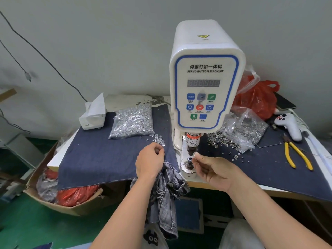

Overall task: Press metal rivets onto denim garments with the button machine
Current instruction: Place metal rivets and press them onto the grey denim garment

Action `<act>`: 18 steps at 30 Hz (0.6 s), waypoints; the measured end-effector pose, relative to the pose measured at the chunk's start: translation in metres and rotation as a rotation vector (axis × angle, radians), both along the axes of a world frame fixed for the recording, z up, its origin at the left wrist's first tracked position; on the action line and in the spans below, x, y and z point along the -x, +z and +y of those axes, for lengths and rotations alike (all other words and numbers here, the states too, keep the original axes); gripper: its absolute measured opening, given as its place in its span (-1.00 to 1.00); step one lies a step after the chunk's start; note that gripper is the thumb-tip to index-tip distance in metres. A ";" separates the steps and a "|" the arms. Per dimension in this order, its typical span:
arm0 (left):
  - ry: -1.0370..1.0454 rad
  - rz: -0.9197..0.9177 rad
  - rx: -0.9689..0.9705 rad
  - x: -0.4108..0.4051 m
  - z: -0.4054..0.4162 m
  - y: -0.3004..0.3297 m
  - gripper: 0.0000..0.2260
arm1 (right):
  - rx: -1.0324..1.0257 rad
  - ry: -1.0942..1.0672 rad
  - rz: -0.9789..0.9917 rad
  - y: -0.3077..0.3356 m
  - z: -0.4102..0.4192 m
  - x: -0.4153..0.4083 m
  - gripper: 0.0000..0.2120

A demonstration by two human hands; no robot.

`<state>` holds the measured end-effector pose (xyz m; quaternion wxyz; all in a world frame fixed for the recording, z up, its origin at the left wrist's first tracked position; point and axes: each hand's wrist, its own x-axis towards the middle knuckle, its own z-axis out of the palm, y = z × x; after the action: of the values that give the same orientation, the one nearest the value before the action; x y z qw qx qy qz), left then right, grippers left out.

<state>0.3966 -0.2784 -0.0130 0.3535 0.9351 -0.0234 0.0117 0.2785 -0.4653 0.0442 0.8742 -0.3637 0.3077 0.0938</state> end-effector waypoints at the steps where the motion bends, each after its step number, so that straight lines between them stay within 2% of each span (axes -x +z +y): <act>1: -0.001 0.001 0.000 0.000 0.000 0.000 -0.94 | 0.005 0.003 0.009 0.000 0.001 0.000 -0.91; 3: -0.002 0.001 -0.003 0.000 0.000 0.001 -0.94 | -0.005 -0.007 0.029 0.001 0.003 0.000 -0.94; 7: -0.002 -0.003 -0.002 0.001 0.000 0.001 -0.94 | -0.064 -0.019 0.039 0.006 0.006 -0.001 -0.78; 10: -0.003 -0.002 -0.003 0.001 0.000 0.001 -0.94 | -0.076 -0.026 0.031 0.009 0.008 0.001 -0.82; 18: 0.000 0.007 -0.010 0.002 0.000 0.003 -0.95 | -0.087 -0.063 0.032 0.012 0.013 0.005 -0.75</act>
<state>0.3944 -0.2784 -0.0101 0.3489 0.9369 -0.0223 0.0083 0.2738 -0.4519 0.0558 0.8866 -0.3141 0.3287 0.0851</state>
